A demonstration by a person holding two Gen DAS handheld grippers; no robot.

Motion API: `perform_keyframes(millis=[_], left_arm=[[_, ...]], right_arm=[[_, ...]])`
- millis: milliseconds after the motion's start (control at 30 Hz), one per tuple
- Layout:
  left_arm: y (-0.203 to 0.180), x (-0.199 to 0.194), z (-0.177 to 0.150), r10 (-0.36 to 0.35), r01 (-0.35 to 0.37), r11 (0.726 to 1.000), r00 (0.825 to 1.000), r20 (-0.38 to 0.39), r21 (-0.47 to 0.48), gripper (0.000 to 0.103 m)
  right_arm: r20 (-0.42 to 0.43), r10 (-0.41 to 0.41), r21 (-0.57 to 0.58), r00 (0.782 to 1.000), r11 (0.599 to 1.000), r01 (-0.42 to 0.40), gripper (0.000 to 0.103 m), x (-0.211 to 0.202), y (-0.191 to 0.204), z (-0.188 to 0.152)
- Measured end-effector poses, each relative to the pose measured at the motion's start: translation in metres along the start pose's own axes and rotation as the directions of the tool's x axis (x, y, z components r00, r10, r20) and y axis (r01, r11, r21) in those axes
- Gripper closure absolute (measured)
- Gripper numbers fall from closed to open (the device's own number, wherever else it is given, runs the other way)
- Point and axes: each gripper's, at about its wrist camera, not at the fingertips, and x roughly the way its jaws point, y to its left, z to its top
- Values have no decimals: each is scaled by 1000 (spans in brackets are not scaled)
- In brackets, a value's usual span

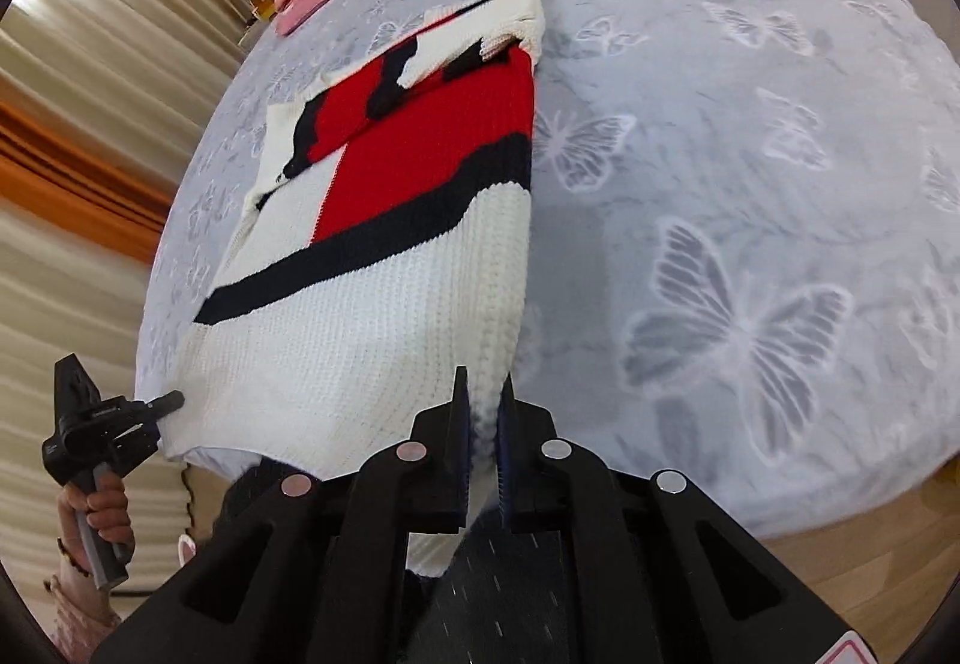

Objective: Fold small clothes

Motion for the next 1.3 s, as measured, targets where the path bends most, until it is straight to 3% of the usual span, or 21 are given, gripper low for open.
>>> perform_keyframes(millis=[300, 367, 467, 567, 633, 767, 867, 933, 967, 1067, 1167, 1233, 1300], left_arm=[[5, -39, -93, 62, -55, 993, 996, -63, 109, 92], [10, -54, -115, 55, -47, 994, 995, -85, 94, 92], [6, -74, -120, 32, -28, 998, 996, -78, 54, 92], [-16, -91, -91, -20, 21, 999, 1000, -15, 37, 92], [-42, -93, -60, -59, 55, 995, 997, 46, 79, 91], [-88, -68, 12, -40, 20, 990, 989, 144, 137, 90], [-112, -27, 69, 22, -51, 989, 979, 204, 141, 88], [-123, 9, 105, 70, -103, 984, 973, 218, 145, 83], [-125, 27, 119, 103, -136, 982, 968, 227, 133, 76], [-115, 58, 150, 222, -245, 968, 940, 261, 59, 73], [-106, 56, 153, 196, -217, 975, 944, 266, 53, 59], [-105, 50, 141, 189, -227, 967, 943, 274, 113, 49], [-107, 52, 128, 212, -273, 942, 934, 288, 193, 41]], right_arm=[[-94, -1, 12, 996, 1000, 2, 96, -35, -7, -90], [-100, 13, 19, 995, 1000, -11, 96, -49, -5, -106], [-66, 44, 35, 997, 999, -42, 96, -70, 0, -104], [35, 107, 39, 994, 993, -108, 96, -83, 3, -60], [114, 159, 65, 981, 984, -167, 96, -78, -3, -11], [190, 210, 109, 959, 966, -233, 95, -37, -10, 87], [207, 172, 116, 963, 973, -199, 90, 14, -9, 150], [175, 85, 155, 981, 981, -113, 78, 53, -15, 182], [167, 52, 175, 985, 981, -82, 73, 65, -18, 191], [166, 7, 197, 986, 980, -40, 63, 78, -24, 203], [193, 6, 120, 981, 992, -30, 50, 67, -18, 190], [193, -23, 55, 981, 998, 13, 34, 68, -13, 178], [168, -80, -23, 983, 996, 85, 34, 80, -7, 167]])
